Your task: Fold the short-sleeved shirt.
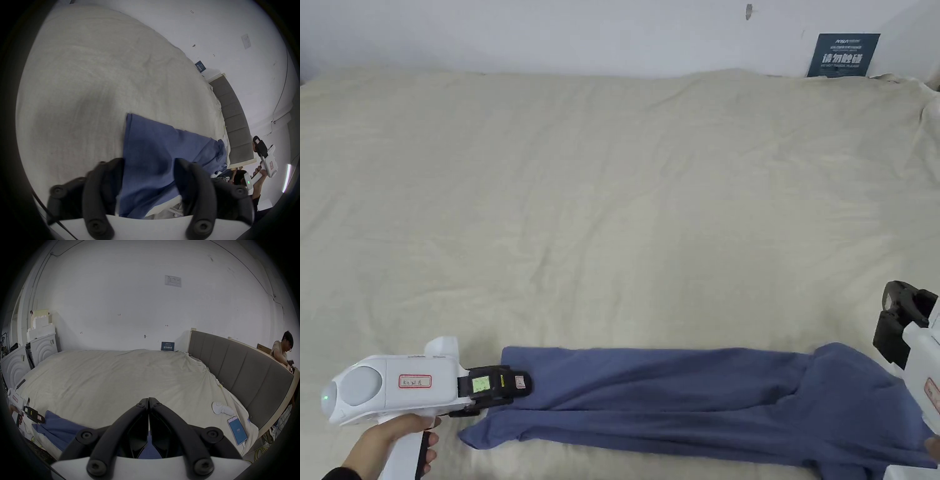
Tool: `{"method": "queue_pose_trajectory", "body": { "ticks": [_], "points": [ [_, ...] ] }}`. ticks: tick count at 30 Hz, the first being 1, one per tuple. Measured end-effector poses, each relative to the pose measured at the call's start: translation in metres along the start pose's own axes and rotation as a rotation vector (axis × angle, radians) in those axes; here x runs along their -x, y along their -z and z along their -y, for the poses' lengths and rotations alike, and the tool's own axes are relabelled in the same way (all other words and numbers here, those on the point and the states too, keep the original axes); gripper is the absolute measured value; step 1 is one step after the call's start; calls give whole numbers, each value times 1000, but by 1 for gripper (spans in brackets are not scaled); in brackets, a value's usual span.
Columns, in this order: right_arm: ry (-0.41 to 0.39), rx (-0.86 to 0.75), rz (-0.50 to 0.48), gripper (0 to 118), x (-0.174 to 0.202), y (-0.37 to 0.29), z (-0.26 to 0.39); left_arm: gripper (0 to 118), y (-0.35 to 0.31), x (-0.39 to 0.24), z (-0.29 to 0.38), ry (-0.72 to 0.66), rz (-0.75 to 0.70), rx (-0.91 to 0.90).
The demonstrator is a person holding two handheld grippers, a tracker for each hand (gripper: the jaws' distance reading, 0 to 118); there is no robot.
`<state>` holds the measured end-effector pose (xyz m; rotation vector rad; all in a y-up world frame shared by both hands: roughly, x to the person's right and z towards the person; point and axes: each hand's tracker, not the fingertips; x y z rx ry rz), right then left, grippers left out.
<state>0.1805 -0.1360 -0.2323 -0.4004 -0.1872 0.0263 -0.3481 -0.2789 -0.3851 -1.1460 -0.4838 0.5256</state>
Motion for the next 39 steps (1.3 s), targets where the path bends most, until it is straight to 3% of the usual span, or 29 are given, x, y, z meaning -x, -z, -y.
{"method": "queue_pose_trajectory", "body": {
  "ticks": [4,7,13,17,27,32,39],
  "points": [
    [3,1,3,0,1,-3,-2,24,15,1,1,16,-16,21],
    [4,-2,7,0,-1,-6,-5,12,14,1,0,1,-9,12],
    [20,-3,13,0,-9,-9,-7,8,-4,-34,3,115,-77,-26],
    [24,-18,12,0,-11,-13,-11,8,-34,-40,-3,81,-64,-64],
    [44,-38,-14,0,-18,-15,-12,7,-102,-17,-10,26,-242,-145],
    [56,-37,-24,0,-24,-17,-9,7,-93,-55,-9,62,-284,-132],
    [69,-47,-27,0,-35,-23,-7,8,-60,-139,-11,142,-205,-77]
  ]
}}
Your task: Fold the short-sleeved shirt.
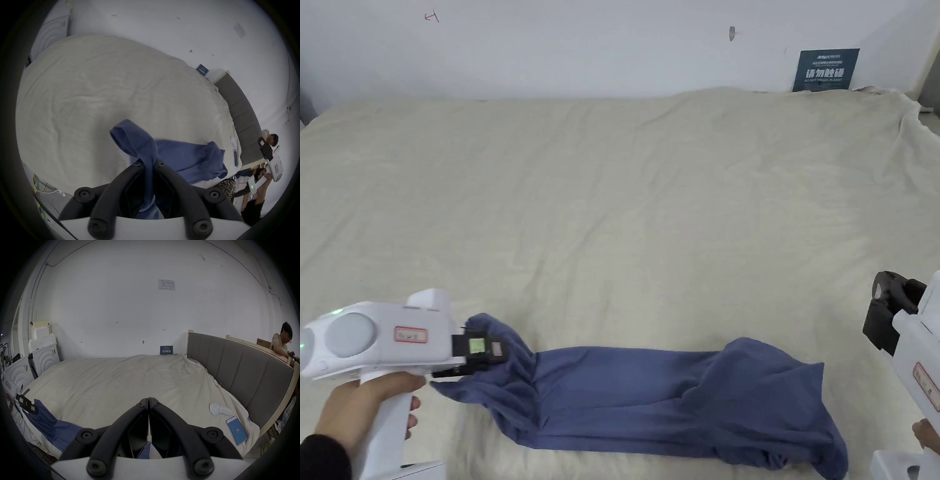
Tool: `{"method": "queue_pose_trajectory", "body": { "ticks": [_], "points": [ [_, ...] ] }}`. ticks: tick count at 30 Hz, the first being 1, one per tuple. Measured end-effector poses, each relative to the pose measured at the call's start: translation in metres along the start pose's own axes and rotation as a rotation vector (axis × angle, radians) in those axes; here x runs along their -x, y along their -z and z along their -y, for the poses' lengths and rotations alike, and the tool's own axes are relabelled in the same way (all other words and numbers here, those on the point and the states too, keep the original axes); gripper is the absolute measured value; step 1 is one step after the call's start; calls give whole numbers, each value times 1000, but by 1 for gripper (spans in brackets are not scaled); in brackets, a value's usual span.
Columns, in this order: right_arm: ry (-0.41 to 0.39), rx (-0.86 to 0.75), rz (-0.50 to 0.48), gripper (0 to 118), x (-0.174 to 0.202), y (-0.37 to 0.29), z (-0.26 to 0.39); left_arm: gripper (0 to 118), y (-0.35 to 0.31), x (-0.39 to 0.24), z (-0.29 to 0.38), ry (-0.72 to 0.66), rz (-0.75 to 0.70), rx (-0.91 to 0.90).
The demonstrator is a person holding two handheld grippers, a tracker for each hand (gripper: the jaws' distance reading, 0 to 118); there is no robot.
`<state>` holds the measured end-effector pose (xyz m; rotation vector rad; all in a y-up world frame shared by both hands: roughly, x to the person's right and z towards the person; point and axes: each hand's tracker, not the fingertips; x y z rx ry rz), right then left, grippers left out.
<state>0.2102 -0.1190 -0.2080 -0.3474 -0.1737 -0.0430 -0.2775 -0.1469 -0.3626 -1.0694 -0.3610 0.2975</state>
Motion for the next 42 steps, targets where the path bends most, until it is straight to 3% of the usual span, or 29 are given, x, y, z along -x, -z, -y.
{"method": "queue_pose_trajectory", "body": {
  "ticks": [7,17,20,22,24,26,32,38,40,42],
  "points": [
    [20,-6,14,0,-12,-7,2,8,62,-72,-1,130,55,102],
    [21,5,19,0,-16,-12,5,9,174,-123,31,146,20,236],
    [24,10,22,0,-16,-15,6,26,185,-126,37,176,-1,246],
    [22,14,26,0,-18,-16,7,63,182,-129,41,184,14,241],
    [24,17,28,0,-20,-16,7,89,177,-132,41,190,22,230],
    [26,17,30,0,-21,-17,7,94,165,-137,39,194,17,199],
    [28,3,30,0,-20,-23,-1,94,107,-128,24,178,50,26],
    [19,-11,20,0,-16,-24,-7,89,63,-103,23,178,-51,-165],
    [19,-11,16,0,-15,-24,-7,58,60,-92,28,207,-37,-228],
    [20,-11,14,0,-14,-24,-8,11,64,-85,34,224,-54,-245]
  ]
}}
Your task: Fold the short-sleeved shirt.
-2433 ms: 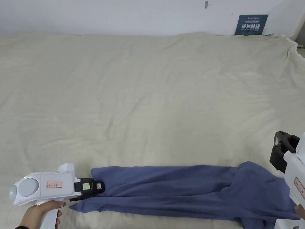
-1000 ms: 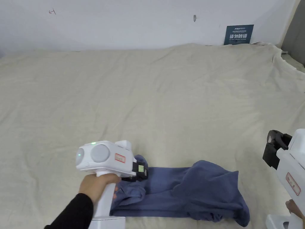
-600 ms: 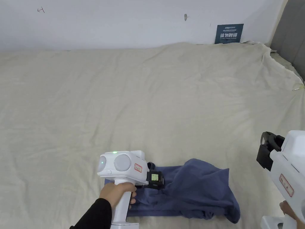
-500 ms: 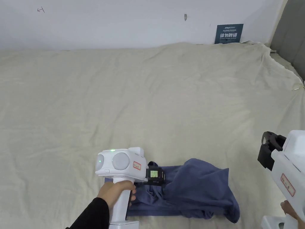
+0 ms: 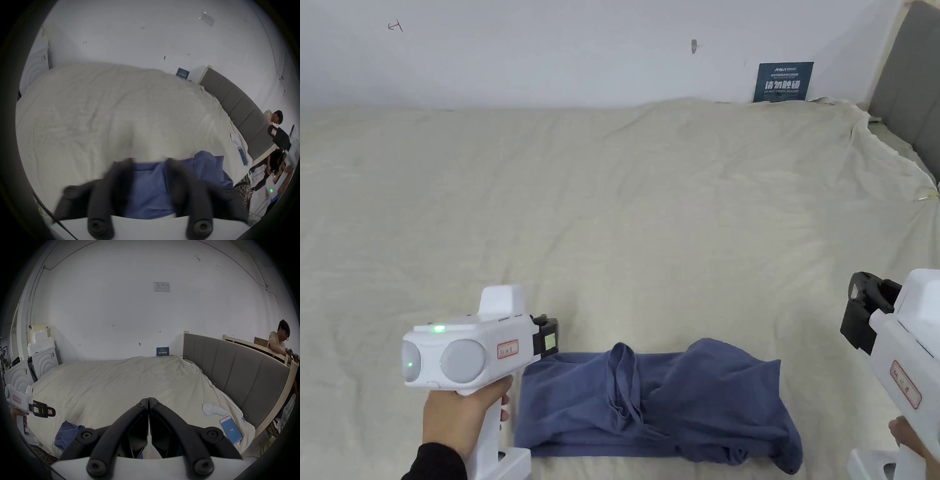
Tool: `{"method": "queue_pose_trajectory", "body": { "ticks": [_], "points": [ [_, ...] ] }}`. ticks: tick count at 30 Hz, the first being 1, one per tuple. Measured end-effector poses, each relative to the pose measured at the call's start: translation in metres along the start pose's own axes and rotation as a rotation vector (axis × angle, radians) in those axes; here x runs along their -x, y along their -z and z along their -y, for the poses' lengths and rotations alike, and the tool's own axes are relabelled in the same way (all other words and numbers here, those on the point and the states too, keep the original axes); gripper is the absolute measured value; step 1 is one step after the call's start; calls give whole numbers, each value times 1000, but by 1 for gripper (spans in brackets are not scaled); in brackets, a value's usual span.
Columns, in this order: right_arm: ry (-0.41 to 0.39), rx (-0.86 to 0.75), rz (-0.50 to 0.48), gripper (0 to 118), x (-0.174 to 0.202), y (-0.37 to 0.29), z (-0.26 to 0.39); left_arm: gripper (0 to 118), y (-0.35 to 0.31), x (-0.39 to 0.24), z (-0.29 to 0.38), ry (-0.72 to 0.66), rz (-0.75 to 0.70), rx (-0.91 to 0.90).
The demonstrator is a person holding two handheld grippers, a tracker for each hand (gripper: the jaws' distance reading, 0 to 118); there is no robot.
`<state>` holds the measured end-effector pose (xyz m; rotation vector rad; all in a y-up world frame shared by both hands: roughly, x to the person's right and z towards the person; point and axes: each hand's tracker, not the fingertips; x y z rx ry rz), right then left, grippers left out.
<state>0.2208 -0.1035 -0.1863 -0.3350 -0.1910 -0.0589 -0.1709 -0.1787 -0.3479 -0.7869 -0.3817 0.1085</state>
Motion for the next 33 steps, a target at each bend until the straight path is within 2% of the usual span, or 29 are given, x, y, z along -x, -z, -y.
{"method": "queue_pose_trajectory", "body": {
  "ticks": [3,5,14,19,23,33],
  "points": [
    [-1,1,0,0,1,0,0,0,11,2,17,79,-39,2],
    [-6,1,5,0,1,0,0,0,21,0,29,122,-65,34],
    [-1,23,11,0,-6,3,6,0,67,-30,76,187,-20,128],
    [1,34,20,0,-12,3,9,0,94,-62,92,298,-44,181],
    [3,38,30,0,-18,2,11,0,97,-89,97,387,-23,177],
    [15,36,50,0,-28,-1,12,0,107,-125,99,448,17,182]
  ]
}}
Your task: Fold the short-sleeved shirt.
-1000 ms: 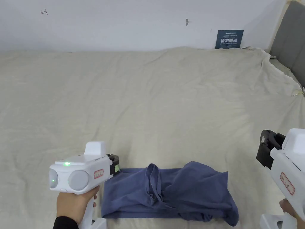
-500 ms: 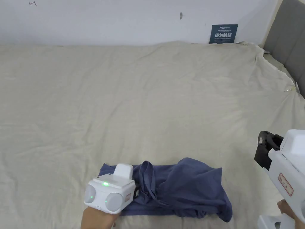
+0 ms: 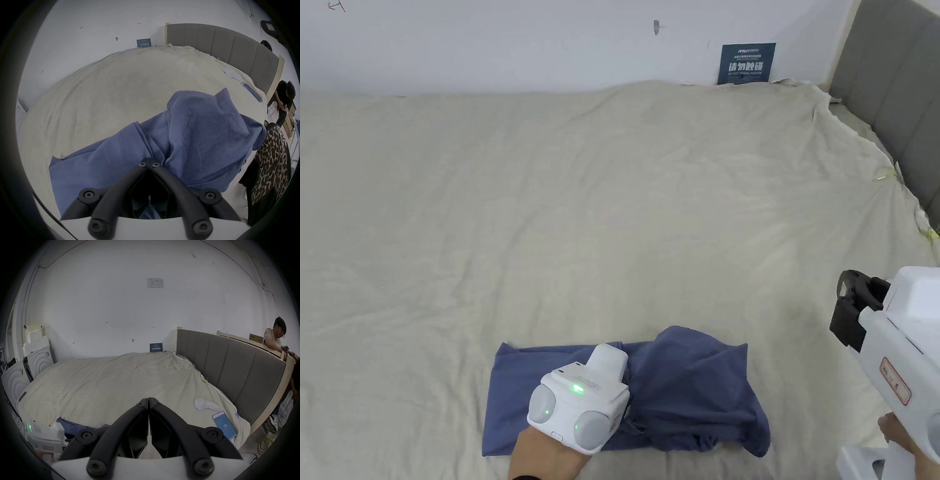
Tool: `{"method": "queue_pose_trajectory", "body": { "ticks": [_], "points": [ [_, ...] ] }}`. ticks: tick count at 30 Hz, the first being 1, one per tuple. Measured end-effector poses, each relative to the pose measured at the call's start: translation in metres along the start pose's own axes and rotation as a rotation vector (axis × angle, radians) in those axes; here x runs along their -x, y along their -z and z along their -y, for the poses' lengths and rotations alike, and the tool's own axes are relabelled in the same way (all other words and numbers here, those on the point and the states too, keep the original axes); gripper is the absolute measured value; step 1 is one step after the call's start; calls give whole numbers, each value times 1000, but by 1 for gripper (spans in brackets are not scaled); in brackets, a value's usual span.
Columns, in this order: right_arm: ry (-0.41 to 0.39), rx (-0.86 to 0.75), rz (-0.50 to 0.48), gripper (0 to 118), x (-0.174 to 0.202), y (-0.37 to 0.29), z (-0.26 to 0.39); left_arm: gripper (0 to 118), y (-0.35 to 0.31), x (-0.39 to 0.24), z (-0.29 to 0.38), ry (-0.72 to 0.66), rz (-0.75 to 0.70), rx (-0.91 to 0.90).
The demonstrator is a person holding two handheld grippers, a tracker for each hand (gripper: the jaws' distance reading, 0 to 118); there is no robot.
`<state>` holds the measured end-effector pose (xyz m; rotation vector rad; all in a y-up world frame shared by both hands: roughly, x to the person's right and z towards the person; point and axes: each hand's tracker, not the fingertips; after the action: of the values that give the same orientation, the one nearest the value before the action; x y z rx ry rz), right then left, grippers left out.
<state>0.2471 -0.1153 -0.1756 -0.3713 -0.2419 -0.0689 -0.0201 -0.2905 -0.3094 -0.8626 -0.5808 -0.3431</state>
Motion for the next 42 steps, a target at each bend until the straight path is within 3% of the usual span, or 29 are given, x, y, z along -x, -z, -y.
{"method": "queue_pose_trajectory", "body": {
  "ticks": [4,8,17,22,24,26,30,31,37,41,42],
  "points": [
    [2,1,1,0,-1,0,0,0,-7,7,-2,-16,9,-1],
    [-4,-3,-4,0,1,1,-3,0,-36,27,-16,-131,90,-70],
    [-20,-19,-39,0,18,6,-13,0,-107,137,-23,-436,302,-157],
    [-30,-18,-56,0,30,10,-16,0,-114,194,2,-509,292,-156],
    [-42,-18,-57,0,34,10,-16,7,-110,213,16,-543,298,-138],
    [-46,-16,-60,0,37,12,-16,24,-107,223,28,-599,292,-104],
    [-53,1,-69,0,44,16,-13,86,-88,239,49,-644,298,-31],
    [-55,4,-71,0,46,17,-13,93,-83,240,53,-654,293,-14],
    [-70,23,-81,0,49,22,-7,94,-48,246,77,-732,336,89],
    [-76,35,-75,0,47,25,-3,84,-40,243,81,-761,359,61],
    [-77,37,-72,0,46,26,-2,76,-40,242,81,-767,373,46]
  ]
}}
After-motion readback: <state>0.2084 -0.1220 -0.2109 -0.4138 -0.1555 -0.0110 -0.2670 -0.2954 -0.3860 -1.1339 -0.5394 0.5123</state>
